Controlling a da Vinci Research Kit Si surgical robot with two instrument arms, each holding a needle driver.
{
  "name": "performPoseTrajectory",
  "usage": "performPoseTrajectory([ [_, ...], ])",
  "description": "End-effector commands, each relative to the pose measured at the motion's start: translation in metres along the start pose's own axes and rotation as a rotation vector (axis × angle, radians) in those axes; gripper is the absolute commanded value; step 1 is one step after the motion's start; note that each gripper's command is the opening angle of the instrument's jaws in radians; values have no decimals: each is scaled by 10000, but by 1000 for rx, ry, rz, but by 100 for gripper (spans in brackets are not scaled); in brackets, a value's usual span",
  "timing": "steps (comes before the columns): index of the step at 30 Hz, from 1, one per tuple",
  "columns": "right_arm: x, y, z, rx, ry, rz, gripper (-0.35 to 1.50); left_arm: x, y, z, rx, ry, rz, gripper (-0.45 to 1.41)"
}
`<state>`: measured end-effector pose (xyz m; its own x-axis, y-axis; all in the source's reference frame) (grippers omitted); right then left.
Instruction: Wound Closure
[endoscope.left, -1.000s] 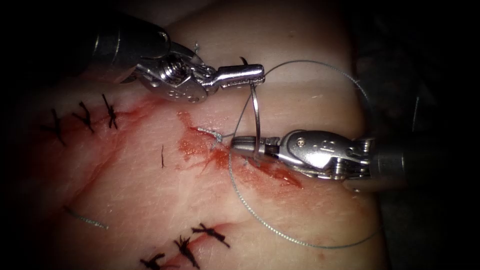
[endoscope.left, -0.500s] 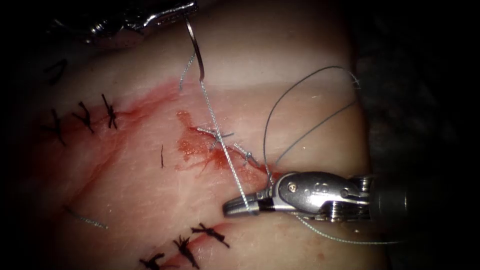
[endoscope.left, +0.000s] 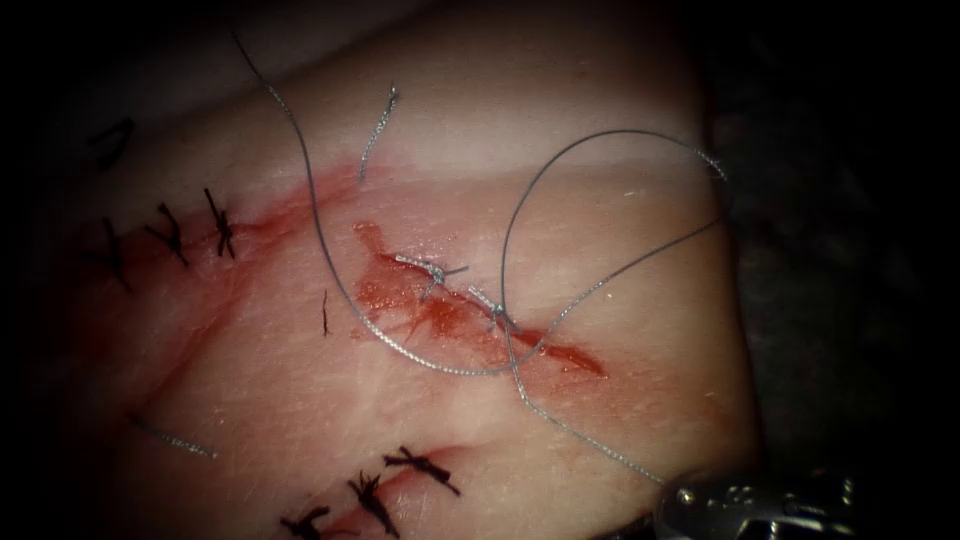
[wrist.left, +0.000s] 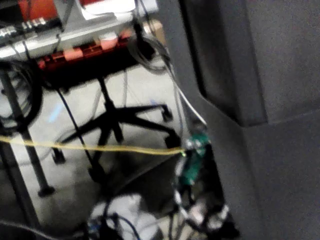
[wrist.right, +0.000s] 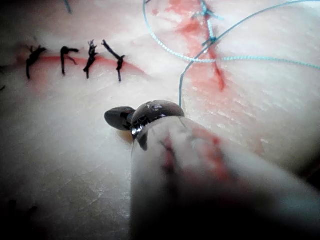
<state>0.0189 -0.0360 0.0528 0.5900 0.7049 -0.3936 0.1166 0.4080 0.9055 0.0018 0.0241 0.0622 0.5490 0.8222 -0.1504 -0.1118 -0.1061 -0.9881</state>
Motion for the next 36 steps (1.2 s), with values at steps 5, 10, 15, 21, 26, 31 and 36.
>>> performPoseTrajectory([
  [5, 10, -14, 5, -31, 42, 15, -35, 6, 0, -3, 8, 5, 1, -45],
  [10, 65, 6, -8, -197, 147, -282, -35, -28, 13, 12, -42, -109, -54, -45],
  [15, 105, 43, -32, -367, 195, -541, 51, -76, 37, 41, -111, -201, -85, -45],
  [21, 102, 84, -43, -560, 67, -749, 89, -109, 60, 63, -157, -261, -104, -45],
  [26, 90, 108, -35, -586, -109, -859, 91, -117, 63, 68, -186, -299, -116, -45],
  [31, 83, 111, -11, -559, -147, -896, 86, -118, 58, 68, -183, -300, -118, -45],
  [36, 85, 109, 15, -498, -167, -904, 83, -119, 56, 67, -172, -313, -113, -45],
])
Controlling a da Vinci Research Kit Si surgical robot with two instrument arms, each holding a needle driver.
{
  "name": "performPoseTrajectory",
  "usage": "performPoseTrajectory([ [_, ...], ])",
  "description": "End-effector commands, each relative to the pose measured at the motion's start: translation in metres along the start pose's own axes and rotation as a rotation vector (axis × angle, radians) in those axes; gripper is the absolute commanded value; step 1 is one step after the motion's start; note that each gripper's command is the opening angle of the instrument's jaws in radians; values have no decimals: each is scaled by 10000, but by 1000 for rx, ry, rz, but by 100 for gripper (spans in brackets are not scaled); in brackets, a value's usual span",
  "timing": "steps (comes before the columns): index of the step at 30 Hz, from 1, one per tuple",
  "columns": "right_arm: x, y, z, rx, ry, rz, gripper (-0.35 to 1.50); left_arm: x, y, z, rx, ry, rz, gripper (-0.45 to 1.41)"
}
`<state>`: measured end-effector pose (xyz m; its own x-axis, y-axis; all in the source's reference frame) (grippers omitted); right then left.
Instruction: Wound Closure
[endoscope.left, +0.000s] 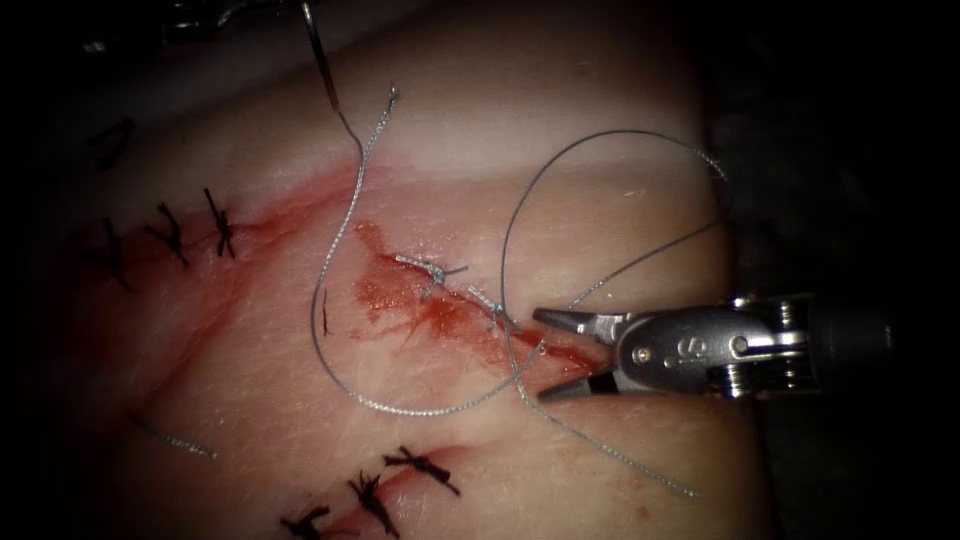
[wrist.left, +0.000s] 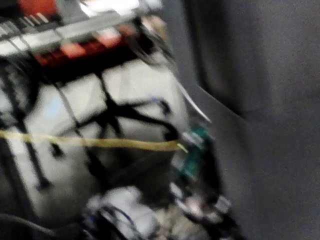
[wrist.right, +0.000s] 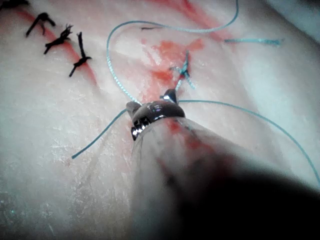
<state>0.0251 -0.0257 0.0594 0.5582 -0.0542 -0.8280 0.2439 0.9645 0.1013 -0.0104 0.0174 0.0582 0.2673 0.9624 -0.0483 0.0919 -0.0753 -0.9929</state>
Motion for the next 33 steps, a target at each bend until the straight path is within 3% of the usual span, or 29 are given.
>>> performPoseTrajectory([
  [1, 9, -5, 16, 8, 4, -6, 79, -1, -6, 4, 1, -1, 0, -45],
  [3, 13, -6, 19, 8, 3, -7, 76, -1, -6, 4, 1, -2, 0, -45],
  [11, 15, -7, 29, 18, -25, -21, 31, -1, -6, 4, 2, -6, -1, -45],
  [14, 8, -13, 36, 48, -79, -33, 29, -1, -5, 4, 1, -7, -7, -45],
  [22, 2, -19, 45, 94, -122, -50, 29, -1, -5, 4, 0, -8, -14, -45],
  [23, 2, -18, 46, 94, -123, -51, 24, -1, -5, 4, 0, -8, -14, -45],
  [24, 3, -18, 47, 94, -123, -50, 4, -1, -5, 4, -1, -9, -14, -45],
  [25, 5, -17, 48, 94, -123, -50, -31, -1, -5, 4, -1, -9, -14, -45],
  [33, 22, -18, 38, 105, -119, 28, -35, -1, -5, 4, 3, -13, -21, -45],
])
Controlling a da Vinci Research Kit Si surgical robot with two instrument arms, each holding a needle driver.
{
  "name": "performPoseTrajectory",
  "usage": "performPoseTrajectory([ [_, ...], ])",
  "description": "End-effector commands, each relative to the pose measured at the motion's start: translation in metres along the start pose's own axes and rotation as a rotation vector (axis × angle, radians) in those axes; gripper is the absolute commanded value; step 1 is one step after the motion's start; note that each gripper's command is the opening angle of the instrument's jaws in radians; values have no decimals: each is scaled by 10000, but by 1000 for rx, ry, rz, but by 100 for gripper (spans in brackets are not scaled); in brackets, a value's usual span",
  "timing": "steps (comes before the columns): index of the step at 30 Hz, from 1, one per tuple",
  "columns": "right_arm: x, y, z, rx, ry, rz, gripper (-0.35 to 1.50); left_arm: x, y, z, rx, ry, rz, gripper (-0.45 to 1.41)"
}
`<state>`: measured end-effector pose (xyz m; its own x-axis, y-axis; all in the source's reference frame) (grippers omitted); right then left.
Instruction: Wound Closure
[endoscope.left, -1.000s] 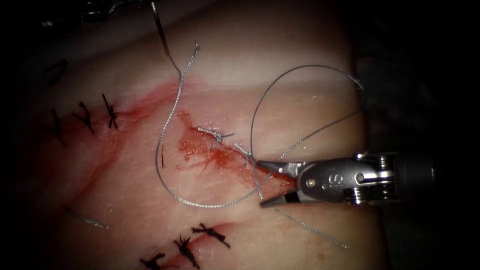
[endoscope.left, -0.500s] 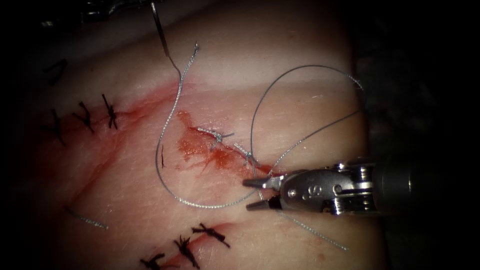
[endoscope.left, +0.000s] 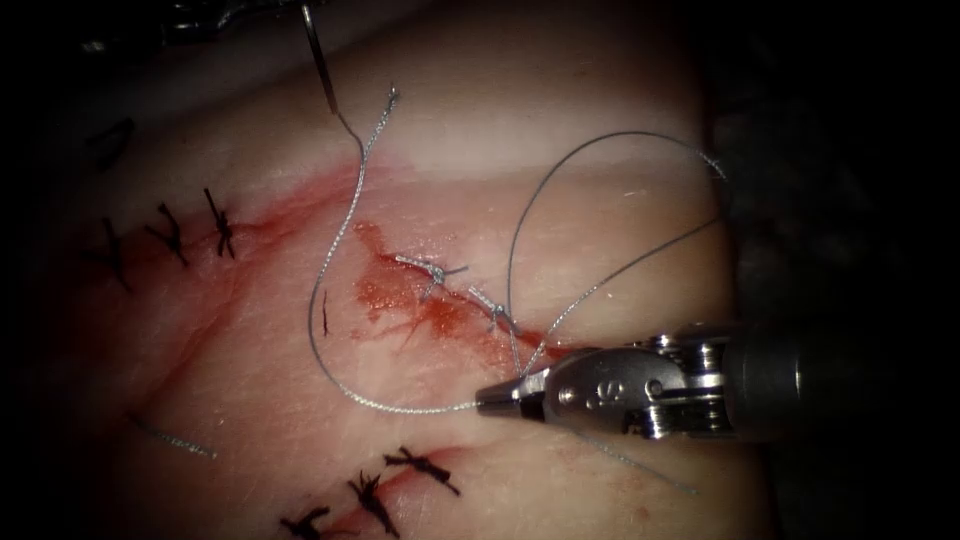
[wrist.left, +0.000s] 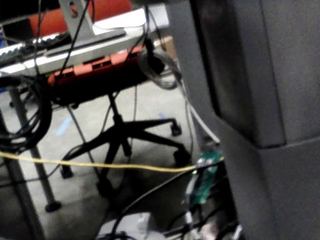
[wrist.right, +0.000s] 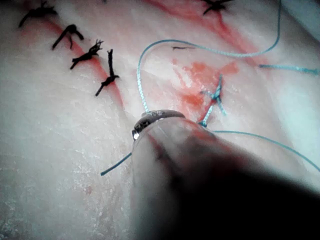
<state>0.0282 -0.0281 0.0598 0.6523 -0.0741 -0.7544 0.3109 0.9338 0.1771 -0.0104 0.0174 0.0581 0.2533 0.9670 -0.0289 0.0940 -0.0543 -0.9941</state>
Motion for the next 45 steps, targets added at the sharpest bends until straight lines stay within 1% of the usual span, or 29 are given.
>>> performPoseTrajectory([
  [1, 8, -5, 2, 5, 3, 26, -35, -1, -6, 4, 0, -1, 0, -45],
  [2, 9, -9, -1, 10, 1, 53, -35, -1, -6, 4, 2, -2, 0, -45],
  [5, 19, -27, -13, 27, 39, 160, -35, -1, -5, 4, 4, -4, 0, -45],
  [8, 36, -48, -24, 47, 113, 264, -35, -2, -5, 4, 4, -5, -1, -45],
  [10, 53, -62, -32, 89, 154, 333, -35, -2, -4, 5, 4, -5, -7, -45],
  [13, 81, -85, -40, 137, 180, 454, -35, -3, -1, 6, 1, -9, -9, -45],
  [15, 100, -102, -40, 191, 201, 517, -35, -5, 0, 8, -7, -21, -10, -45],
  [18, 121, -124, -35, 279, 247, 576, -35, -8, 2, 11, -17, -35, -13, -45],
  [20, 129, -136, -31, 330, 263, 607, -35, -11, 3, 13, -22, -42, -15, -45],
  [22, 133, -134, -31, 395, 262, 615, -35, -13, 4, 15, -28, -50, -17, -45],
  [24, 132, -135, -32, 374, 271, 607, -35, -14, 4, 16, -33, -58, -19, -45],
  [28, 121, -132, -25, 353, 274, 597, -35, -15, 5, 17, -42, -71, -23, -45],
  [30, 114, -124, -23, 340, 290, 518, -35, -14, 4, 16, -44, -74, -23, -45],
  [31, 108, -116, -24, 319, 305, 466, -6, -14, 4, 16, -47, -78, -24, -45],
  [33, 98, -100, -26, 279, 323, 436, 14, -14, 4, 16, -44, -84, -24, -45],
  [35, 86, -78, -33, 208, 347, 416, 47, -14, 4, 16, -44, -84, -25, -45],
  [36, 81, -70, -38, 176, 351, 433, 54, -15, 3, 16, -44, -85, -25, -45],
  [38, 70, -50, -49, 94, 346, 475, 57, -15, 3, 16, -43, -89, -25, -45],
  [39, 66, -43, -53, 65, 336, 480, 69, -15, 3, 16, -44, -90, -25, -45],
  [40, 62, -36, -57, 40, 325, 441, 74, -15, 3, 16, -45, -91, -25, -45],
  [41, 56, -27, -60, 6, 313, 382, 93, -15, 3, 16, -43, -94, -25, -45],
  [42, 52, -22, -61, -15, 308, 352, 101, -15, 3, 16, -43, -94, -25, -45],
  [43, 47, -18, -62, -28, 307, 350, 104, -15, 3, 17, -44, -95, -25, -45],
  [45, 36, -13, -64, -52, 306, 365, 103, -16, 2, 17, -44, -96, -24, -45],
])
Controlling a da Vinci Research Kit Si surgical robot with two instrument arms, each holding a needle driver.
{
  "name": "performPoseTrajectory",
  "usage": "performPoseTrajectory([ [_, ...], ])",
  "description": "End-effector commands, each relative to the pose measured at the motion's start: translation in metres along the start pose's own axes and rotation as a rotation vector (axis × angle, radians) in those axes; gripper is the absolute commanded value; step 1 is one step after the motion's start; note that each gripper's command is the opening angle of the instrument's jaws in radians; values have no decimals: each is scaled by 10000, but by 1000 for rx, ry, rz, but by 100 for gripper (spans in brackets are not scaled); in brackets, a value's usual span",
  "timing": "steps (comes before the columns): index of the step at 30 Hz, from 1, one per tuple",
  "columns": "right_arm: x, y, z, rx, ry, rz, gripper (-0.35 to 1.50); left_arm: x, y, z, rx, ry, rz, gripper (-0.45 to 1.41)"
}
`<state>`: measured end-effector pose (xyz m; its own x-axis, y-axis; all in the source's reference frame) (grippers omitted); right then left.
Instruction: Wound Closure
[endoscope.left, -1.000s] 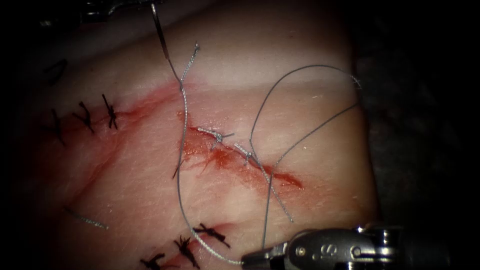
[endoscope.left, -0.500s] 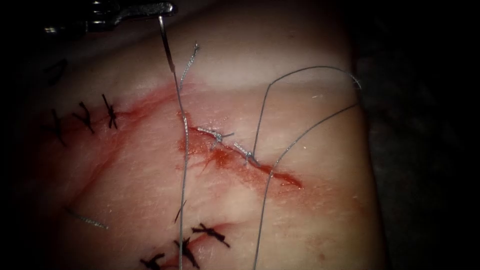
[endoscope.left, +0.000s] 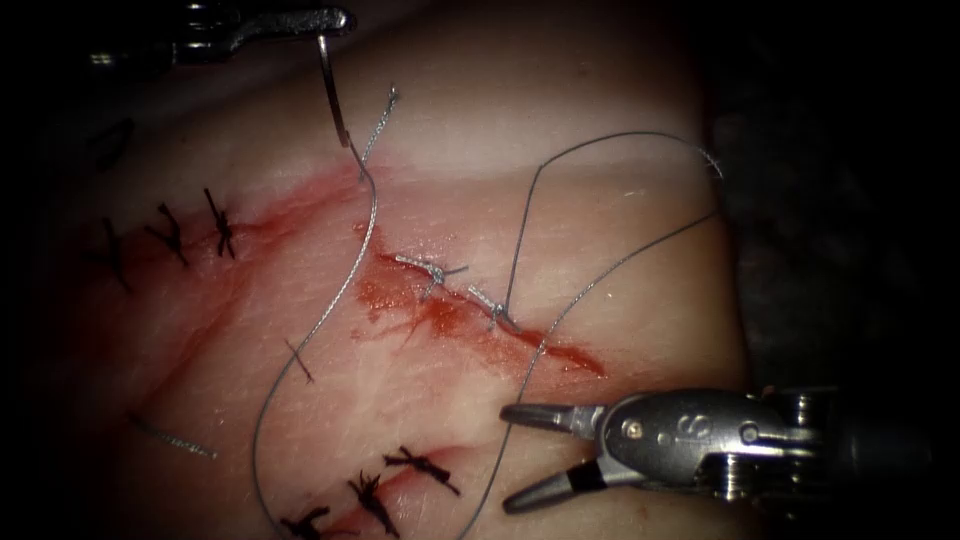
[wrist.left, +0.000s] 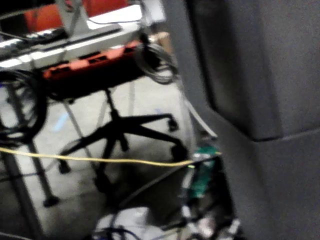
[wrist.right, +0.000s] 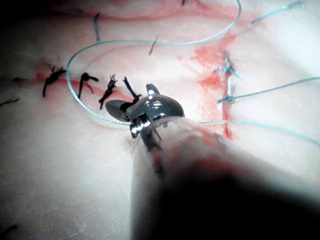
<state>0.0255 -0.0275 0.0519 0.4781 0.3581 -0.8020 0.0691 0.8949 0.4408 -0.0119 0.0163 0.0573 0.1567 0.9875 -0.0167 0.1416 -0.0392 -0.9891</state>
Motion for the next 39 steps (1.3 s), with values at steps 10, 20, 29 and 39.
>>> performPoseTrajectory([
  [10, -50, 40, 18, 25, -173, -574, 86, -2, -7, 6, 5, -13, 0, -45],
  [20, -60, 59, 43, 84, -337, -851, 83, -2, -7, 6, 1, -19, -2, -45],
  [29, -74, 54, 52, 142, -417, -879, -35, -2, -7, 6, -4, -26, -3, -45],
  [39, -45, 38, 35, 48, -412, -647, -35, -3, -7, 6, -7, -31, -5, -45],
])
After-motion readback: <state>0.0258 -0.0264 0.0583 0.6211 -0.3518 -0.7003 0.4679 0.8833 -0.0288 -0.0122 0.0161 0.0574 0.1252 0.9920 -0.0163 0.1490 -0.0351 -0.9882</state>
